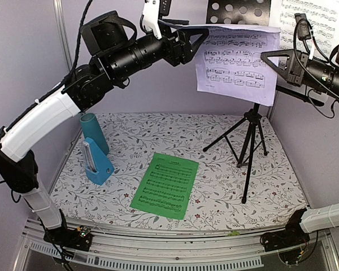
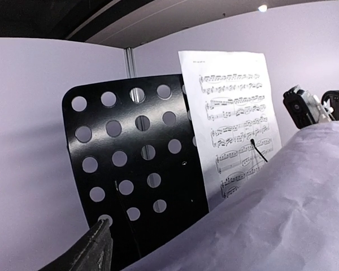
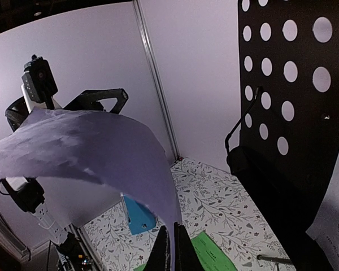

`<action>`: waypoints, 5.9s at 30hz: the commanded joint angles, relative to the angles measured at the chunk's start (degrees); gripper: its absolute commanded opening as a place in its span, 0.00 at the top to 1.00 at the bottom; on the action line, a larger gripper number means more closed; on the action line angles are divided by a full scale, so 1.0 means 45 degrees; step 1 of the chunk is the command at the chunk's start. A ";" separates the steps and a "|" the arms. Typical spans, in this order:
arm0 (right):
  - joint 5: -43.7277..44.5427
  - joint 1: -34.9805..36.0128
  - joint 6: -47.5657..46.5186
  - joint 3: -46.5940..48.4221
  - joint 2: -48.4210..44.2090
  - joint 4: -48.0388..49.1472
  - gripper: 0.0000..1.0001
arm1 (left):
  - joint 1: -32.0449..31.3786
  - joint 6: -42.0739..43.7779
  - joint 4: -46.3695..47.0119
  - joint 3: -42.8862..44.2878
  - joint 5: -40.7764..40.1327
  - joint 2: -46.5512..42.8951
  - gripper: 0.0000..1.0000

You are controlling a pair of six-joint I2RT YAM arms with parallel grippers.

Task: Set up the instrument practice props
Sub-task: Pass from the right arm to the left, then pass from the left arm to the right, then pick up the music stand locking hook from the music stand.

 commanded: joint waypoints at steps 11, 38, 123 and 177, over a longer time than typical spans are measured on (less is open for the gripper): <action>-0.2773 -0.0080 0.1169 -0.3114 -0.1479 0.0382 1.00 | 0.1544 -0.1271 -0.2041 -0.1747 0.5440 -0.1068 0.68; -0.3088 -0.0070 -0.2881 -0.1980 -0.1295 0.0420 0.08 | 0.2647 -0.1212 -0.5768 0.0451 1.0323 0.0318 1.00; 0.5904 -0.0075 -0.3979 0.3945 0.2527 0.2496 1.00 | 0.1032 -0.1426 0.1667 0.4702 -0.1475 0.6080 0.74; 0.7761 -0.0075 -0.3920 0.3008 0.2695 0.4055 1.00 | 0.0447 -0.1058 0.4808 0.1120 -0.2641 0.4612 1.00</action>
